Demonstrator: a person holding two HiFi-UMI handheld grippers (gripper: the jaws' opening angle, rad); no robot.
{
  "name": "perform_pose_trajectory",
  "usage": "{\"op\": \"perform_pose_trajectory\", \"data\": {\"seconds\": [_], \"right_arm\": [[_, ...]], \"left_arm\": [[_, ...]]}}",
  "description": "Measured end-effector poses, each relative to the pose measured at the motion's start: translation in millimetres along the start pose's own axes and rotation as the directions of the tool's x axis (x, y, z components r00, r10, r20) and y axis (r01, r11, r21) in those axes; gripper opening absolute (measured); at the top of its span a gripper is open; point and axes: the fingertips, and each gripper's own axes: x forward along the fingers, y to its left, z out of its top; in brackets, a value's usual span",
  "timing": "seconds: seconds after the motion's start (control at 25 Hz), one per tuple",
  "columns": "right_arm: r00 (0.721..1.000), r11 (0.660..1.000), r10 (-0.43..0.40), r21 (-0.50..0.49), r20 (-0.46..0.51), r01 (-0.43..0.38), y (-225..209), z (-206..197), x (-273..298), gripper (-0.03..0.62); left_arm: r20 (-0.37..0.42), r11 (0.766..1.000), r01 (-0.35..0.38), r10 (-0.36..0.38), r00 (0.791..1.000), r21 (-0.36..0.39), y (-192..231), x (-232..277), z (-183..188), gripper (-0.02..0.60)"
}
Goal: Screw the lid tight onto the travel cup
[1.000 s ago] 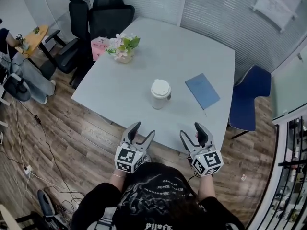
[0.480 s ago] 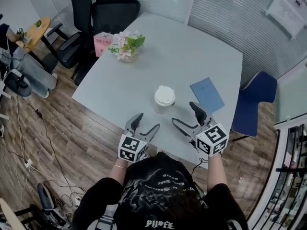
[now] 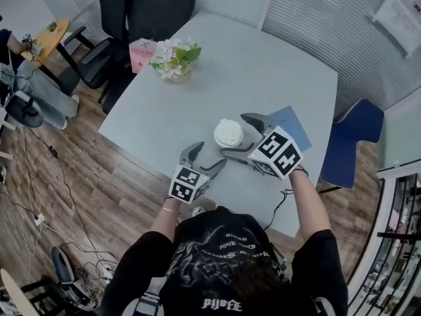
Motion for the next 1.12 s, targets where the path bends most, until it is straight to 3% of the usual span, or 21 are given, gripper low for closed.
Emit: {"op": "perform_pose_trajectory", "data": {"seconds": [0.16, 0.48, 0.88, 1.12], "right_arm": [[0.991, 0.995, 0.050, -0.075, -0.123, -0.059, -2.3, -6.4, 23.4, 0.474], [0.954, 0.984, 0.097, -0.114, -0.285, -0.134, -8.6, -23.6, 43.5, 0.462], [0.930, 0.975, 0.142, -0.114, -0.339, -0.191, -7.9, -34.5, 54.4, 0.416], [0.931, 0.964, 0.162, -0.148, -0.326, -0.219, -7.0, -33.1, 52.7, 0.408]], "left_arm": [[-0.033, 0.999, 0.045, -0.045, 0.998, 0.016, 2.4, 16.2, 1.6, 0.383], [-0.107, 0.988, 0.121, -0.111, 0.988, 0.092, 6.2, 39.7, -12.2, 0.385], [-0.137, 0.972, 0.154, -0.130, 0.982, 0.177, 10.0, 67.3, -12.1, 0.383], [-0.132, 0.969, 0.177, -0.155, 0.979, 0.174, 8.6, 69.9, -12.6, 0.383]]}}
